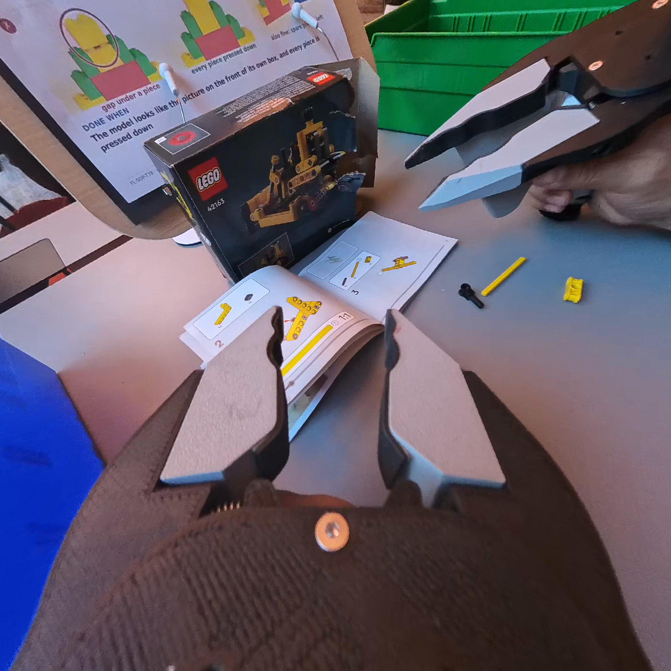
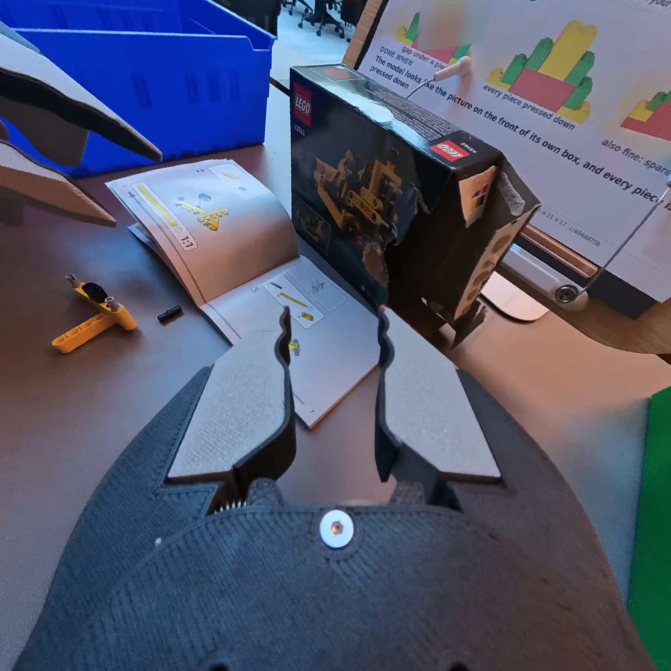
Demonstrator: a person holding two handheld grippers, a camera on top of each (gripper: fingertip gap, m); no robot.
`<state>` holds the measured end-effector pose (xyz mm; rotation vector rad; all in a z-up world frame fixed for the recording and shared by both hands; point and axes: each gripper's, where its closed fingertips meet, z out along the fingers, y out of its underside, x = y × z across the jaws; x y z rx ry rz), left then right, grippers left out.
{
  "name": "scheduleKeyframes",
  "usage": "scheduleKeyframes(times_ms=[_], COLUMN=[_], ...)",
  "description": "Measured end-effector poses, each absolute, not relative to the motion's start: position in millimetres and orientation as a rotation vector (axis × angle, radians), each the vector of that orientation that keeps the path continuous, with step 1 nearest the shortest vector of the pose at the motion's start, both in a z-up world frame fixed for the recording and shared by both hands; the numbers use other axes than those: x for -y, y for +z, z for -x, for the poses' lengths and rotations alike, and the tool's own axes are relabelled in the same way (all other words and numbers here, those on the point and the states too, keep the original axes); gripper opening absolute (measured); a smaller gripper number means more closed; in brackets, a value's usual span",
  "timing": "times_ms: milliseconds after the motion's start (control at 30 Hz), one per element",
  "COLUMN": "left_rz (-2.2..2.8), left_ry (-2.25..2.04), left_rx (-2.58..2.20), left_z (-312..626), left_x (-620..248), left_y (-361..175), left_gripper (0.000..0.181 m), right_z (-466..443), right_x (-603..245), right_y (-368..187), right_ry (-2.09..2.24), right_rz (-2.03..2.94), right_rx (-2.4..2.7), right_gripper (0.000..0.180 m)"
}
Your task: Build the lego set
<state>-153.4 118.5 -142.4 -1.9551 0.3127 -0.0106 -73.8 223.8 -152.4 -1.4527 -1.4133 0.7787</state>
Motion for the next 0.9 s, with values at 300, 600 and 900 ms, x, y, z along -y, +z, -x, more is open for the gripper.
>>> scheduleKeyframes(times_ms=[300,600,900], left_rz=[1.969,1.978,1.98], left_ry=[0.035,0.041,0.05], left_rx=[-0.308,-0.301,-0.296], left_z=[155.7,157.3,159.2], left_x=[-119.1,-118.3,-118.6], left_y=[-145.4,-145.5,-145.7], left_gripper=[0.052,0.052,0.052], right_z=[72.7,73.2,72.4], right_x=[-224.9,-224.5,-221.4], right_y=[-151.2,-153.8,-149.2], right_ry=[0.635,0.65,0.65], right_rz=[1.45,1.468,1.445], right_rx=[1.416,1.417,1.416], right_gripper=[0.043,0.041,0.035])
